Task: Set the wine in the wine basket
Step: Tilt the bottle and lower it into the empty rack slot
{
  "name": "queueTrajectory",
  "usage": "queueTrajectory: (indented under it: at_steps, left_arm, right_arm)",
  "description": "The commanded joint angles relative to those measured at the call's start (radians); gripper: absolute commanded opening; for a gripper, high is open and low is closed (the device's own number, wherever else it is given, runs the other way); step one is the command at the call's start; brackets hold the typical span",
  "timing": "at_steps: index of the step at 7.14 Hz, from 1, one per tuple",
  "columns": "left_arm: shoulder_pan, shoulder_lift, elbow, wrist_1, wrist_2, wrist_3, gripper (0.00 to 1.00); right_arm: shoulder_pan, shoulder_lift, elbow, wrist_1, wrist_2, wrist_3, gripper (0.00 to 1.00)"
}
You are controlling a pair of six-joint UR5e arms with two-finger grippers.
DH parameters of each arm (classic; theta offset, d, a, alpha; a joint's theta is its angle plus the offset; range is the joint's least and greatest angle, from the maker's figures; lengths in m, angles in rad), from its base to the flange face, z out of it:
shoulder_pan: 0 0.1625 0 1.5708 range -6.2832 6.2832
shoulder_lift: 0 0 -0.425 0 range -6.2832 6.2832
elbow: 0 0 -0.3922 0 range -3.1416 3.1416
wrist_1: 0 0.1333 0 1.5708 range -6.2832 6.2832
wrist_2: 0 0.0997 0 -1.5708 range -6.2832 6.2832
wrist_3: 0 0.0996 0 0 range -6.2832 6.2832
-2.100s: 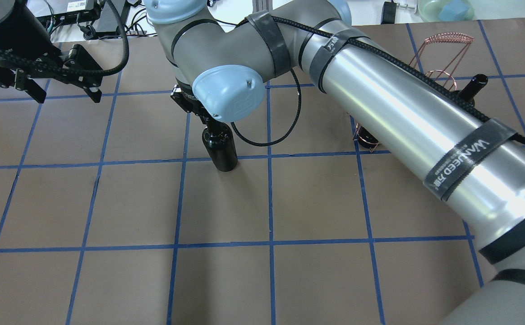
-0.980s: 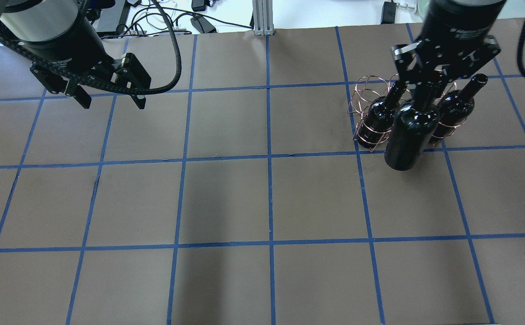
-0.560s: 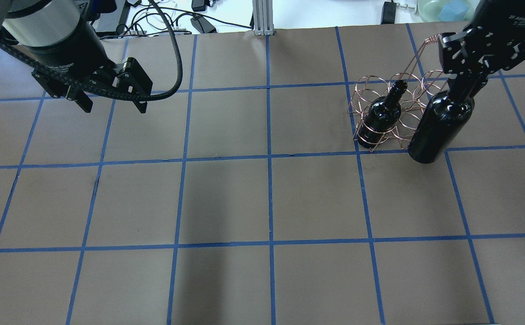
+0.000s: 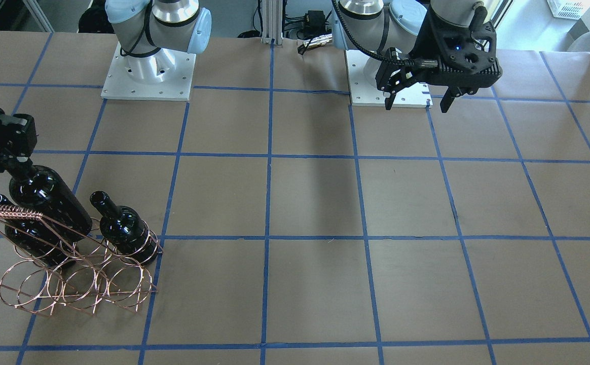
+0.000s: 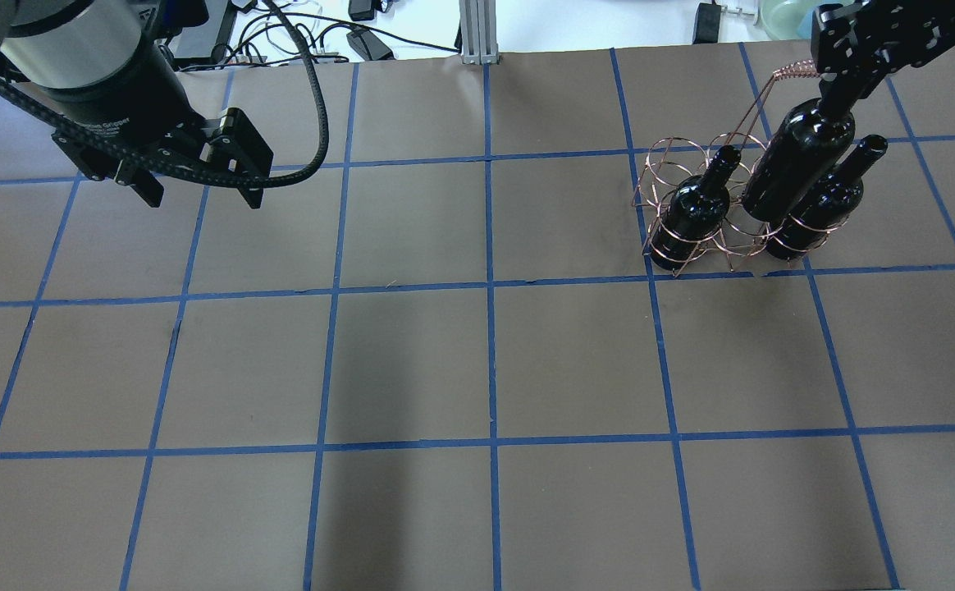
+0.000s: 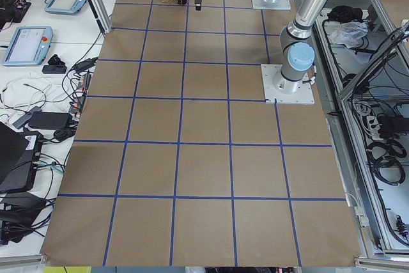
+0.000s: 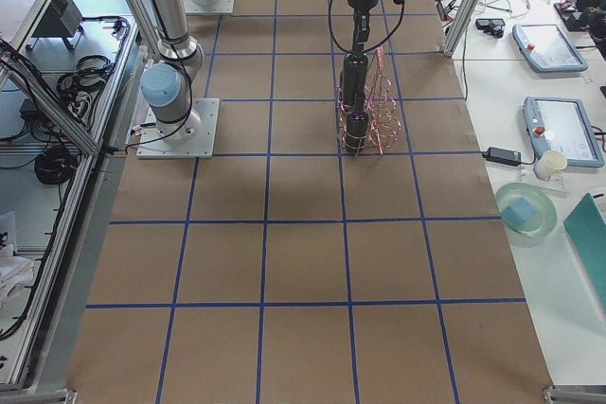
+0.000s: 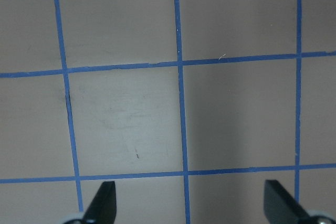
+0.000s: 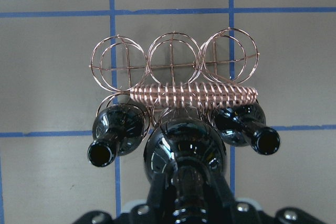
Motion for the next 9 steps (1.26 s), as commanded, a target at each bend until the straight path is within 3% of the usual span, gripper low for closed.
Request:
queueTrajectory:
  at_steps: [1,6,9]
  left_arm:
    - [-0.001,0.0,0.0,0.001,0.002,-0.005,1.0]
    - [0.0,0.005,0.0,0.0,0.004,0.006,1.0]
    - [0.008,0.006,0.0,-0.003,0.008,0.006,1.0]
  right_arm:
    - [0.001,0.031,0.009,-0.028,0.014,-0.007,0.0]
    - [0.001,0.057,0.032,-0.036,0.012,-0.018,0.0]
    - [0.001,0.126,0.06,-0.114,0.009,-0.034,0.0]
